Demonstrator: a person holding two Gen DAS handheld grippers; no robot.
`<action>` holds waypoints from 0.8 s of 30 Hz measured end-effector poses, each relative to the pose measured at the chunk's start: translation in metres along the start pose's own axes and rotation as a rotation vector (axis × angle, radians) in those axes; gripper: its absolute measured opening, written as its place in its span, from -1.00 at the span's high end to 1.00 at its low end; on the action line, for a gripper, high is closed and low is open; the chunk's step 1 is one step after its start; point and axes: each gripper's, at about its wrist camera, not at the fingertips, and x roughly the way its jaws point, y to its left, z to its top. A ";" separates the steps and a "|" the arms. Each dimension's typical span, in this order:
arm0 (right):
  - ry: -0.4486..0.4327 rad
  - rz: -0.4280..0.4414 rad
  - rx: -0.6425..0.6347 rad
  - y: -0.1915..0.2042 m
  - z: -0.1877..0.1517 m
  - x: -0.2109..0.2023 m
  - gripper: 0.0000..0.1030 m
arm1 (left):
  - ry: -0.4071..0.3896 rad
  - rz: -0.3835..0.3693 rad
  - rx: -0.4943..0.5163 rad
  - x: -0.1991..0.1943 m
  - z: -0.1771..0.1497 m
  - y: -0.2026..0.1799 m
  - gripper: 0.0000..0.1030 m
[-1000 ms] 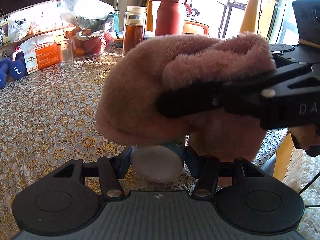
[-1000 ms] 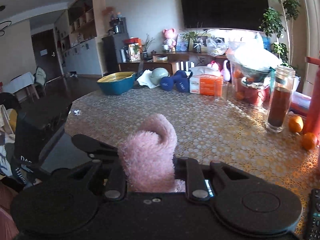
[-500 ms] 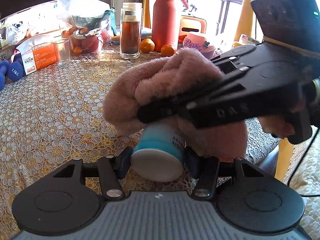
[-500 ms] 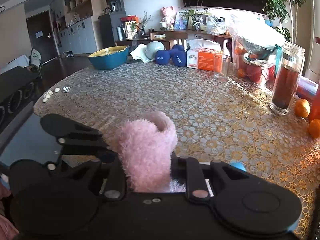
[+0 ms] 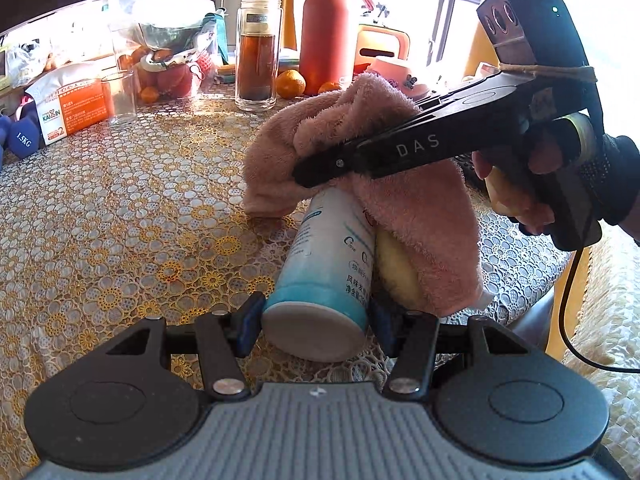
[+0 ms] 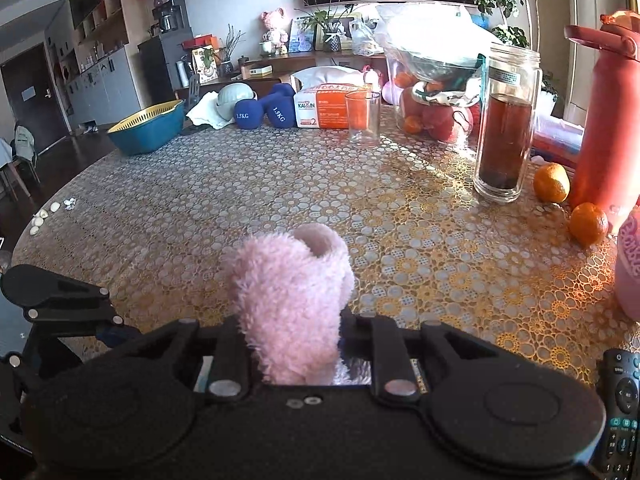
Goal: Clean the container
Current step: 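Rub the towel over the bottle and sponge with the right tool while the left tool holds the bottle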
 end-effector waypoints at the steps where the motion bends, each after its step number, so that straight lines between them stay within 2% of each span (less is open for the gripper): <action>1: -0.001 -0.002 -0.003 0.000 0.000 0.000 0.62 | 0.000 -0.001 -0.002 0.000 0.000 0.000 -0.08; 9: -0.005 -0.055 -0.015 0.001 0.002 0.001 0.62 | 0.006 -0.006 -0.020 0.000 0.001 0.002 -0.08; 16: -0.031 -0.093 0.078 -0.017 -0.008 -0.005 0.62 | 0.025 -0.065 -0.120 0.001 0.004 0.014 -0.08; 24: -0.074 -0.117 0.121 -0.017 -0.020 -0.016 0.62 | 0.020 -0.107 -0.145 -0.002 0.006 0.014 -0.09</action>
